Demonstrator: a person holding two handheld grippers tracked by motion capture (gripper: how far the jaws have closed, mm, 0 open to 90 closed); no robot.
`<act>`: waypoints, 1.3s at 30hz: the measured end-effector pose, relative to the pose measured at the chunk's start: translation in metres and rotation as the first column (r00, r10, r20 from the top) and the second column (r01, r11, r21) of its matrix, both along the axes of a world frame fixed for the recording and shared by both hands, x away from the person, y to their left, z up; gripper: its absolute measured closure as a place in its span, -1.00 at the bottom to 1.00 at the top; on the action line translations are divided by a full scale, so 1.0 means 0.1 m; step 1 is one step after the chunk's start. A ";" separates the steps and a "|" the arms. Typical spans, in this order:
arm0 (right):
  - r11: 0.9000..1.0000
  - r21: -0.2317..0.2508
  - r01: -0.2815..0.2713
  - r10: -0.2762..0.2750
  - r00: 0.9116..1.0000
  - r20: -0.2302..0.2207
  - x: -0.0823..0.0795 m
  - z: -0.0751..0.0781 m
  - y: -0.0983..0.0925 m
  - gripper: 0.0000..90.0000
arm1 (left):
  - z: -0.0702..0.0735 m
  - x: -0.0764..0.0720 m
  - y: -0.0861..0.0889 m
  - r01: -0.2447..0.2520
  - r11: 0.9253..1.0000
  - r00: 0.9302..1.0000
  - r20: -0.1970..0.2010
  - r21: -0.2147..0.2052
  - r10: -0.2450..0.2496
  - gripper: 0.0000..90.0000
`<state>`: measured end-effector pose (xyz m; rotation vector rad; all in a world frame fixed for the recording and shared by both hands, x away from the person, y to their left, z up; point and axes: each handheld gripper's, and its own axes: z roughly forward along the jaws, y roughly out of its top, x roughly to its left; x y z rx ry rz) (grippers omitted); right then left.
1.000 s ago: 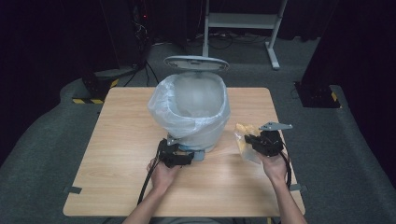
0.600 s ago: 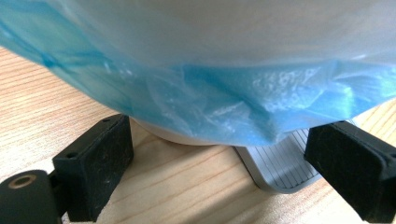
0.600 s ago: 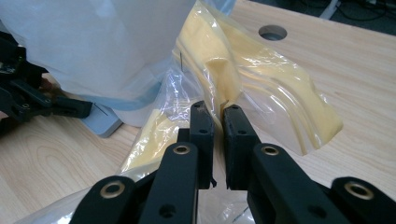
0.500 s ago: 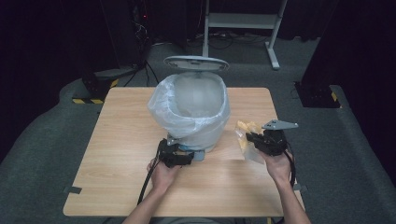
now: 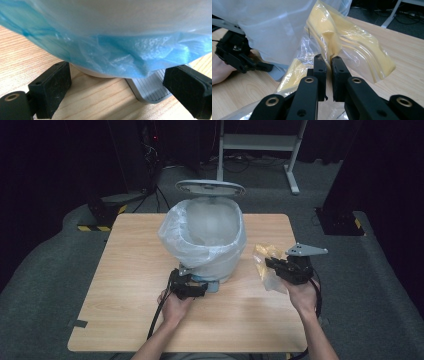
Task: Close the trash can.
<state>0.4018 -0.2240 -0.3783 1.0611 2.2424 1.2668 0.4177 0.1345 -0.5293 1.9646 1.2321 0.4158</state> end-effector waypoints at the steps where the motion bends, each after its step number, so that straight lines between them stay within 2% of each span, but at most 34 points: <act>1: 1.000 0.005 -0.002 0.002 1.000 0.000 0.00 0.02 0.00 0.87 | 0.00 0.00 0.00 0.000 1.000 1.000 0.000 0.000 0.000 -0.82; 11: 0.999 0.041 -0.026 0.025 0.999 0.021 -0.01 0.25 -0.01 0.87 | 0.00 0.00 0.00 0.000 1.000 1.000 0.000 0.000 0.000 -0.82; 18: 0.999 0.035 -0.030 0.029 0.998 0.047 0.00 0.41 0.02 0.87 | 0.00 0.00 0.00 0.000 1.000 1.000 0.000 -0.001 0.000 -0.82; 24: 0.998 0.031 -0.046 0.044 0.997 0.060 0.01 0.50 0.04 0.87 | 0.00 0.00 0.00 0.000 1.000 1.000 0.000 0.000 0.000 -0.82; 39: 0.995 0.066 -0.079 0.075 0.995 0.068 0.02 0.64 0.08 0.87 | 0.00 0.00 0.00 0.000 1.000 1.000 0.000 0.000 0.000 -0.82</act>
